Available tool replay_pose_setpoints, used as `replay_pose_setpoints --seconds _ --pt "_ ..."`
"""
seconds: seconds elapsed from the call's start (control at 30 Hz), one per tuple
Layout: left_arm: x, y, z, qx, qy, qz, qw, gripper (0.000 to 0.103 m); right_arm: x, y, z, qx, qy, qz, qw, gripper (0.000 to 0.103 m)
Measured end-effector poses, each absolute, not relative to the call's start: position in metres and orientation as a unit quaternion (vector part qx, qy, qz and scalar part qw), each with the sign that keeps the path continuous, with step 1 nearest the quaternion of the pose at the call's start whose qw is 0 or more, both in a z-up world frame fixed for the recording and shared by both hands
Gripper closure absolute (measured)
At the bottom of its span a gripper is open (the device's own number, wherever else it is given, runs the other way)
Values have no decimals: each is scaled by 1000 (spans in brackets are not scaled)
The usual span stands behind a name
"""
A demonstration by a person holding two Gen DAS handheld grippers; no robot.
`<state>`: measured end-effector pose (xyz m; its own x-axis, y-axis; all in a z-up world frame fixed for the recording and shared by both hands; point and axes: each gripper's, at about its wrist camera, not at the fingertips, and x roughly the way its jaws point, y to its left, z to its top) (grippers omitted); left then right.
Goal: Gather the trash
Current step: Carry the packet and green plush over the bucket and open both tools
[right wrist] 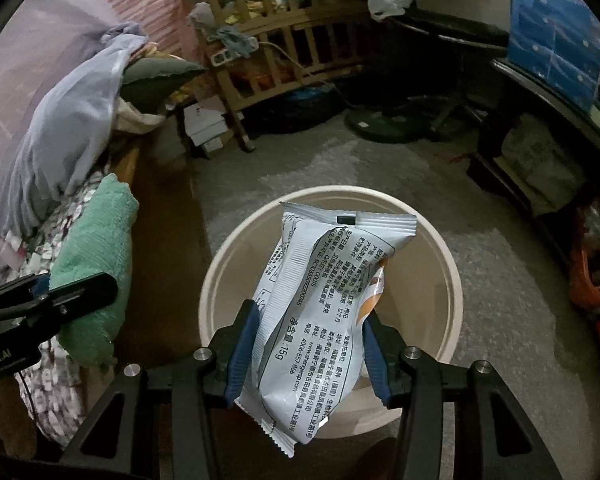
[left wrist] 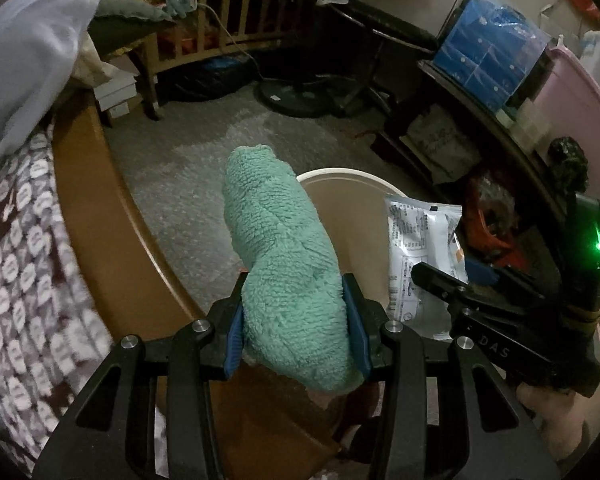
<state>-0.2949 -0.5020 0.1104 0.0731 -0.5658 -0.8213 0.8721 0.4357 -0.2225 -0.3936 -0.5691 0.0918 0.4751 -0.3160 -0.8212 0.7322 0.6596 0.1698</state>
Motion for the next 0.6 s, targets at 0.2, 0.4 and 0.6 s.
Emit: replay_pose_setpoints --seconds 0.2,0.4,0.6 --pt "-292 -509 105 166 461 -506 710 61 -395 -576 88 261 403 -330 813 54" --pt "-292 -515 102 152 467 -518 700 59 -395 -576 87 251 405 -348 807 52" --pt "-292 -518 101 139 479 -528 688 50 -398 -580 86 251 405 -364 800 44"
